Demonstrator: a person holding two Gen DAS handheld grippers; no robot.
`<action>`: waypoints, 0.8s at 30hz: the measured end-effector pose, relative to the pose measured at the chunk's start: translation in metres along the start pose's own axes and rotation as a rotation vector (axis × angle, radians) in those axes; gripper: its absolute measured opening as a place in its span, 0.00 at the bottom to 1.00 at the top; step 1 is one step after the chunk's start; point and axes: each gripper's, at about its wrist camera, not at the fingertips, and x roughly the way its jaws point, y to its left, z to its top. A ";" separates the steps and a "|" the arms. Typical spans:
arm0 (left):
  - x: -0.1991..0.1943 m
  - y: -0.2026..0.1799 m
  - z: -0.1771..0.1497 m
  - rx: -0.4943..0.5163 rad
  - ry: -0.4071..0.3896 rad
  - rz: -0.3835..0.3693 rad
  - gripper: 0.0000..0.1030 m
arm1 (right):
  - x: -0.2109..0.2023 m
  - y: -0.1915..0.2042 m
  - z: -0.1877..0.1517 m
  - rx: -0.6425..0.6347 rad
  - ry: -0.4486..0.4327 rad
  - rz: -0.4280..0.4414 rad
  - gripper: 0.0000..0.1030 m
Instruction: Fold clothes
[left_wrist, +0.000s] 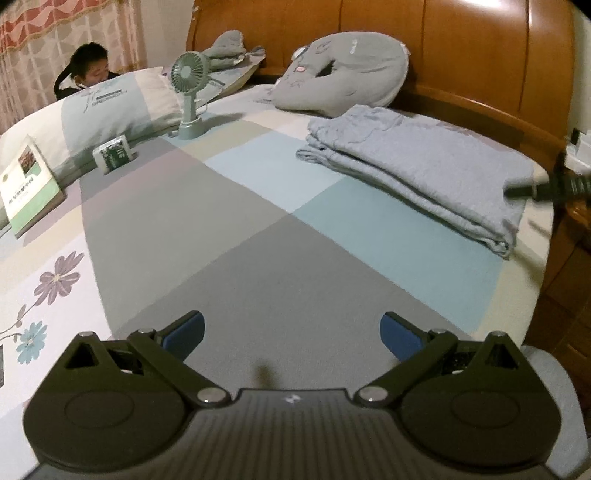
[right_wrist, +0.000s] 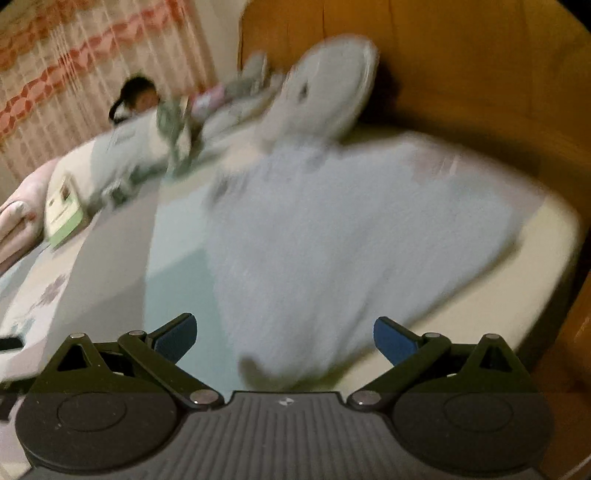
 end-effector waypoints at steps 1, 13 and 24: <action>0.000 -0.002 0.000 0.003 0.000 -0.002 0.98 | 0.000 -0.003 0.003 -0.005 -0.006 -0.013 1.00; 0.000 -0.001 -0.008 0.034 0.012 0.026 0.98 | 0.111 -0.067 0.030 -0.041 0.181 -0.167 1.00; 0.000 0.004 -0.012 0.014 -0.008 0.028 0.98 | 0.159 -0.029 0.085 -0.121 0.197 -0.151 1.00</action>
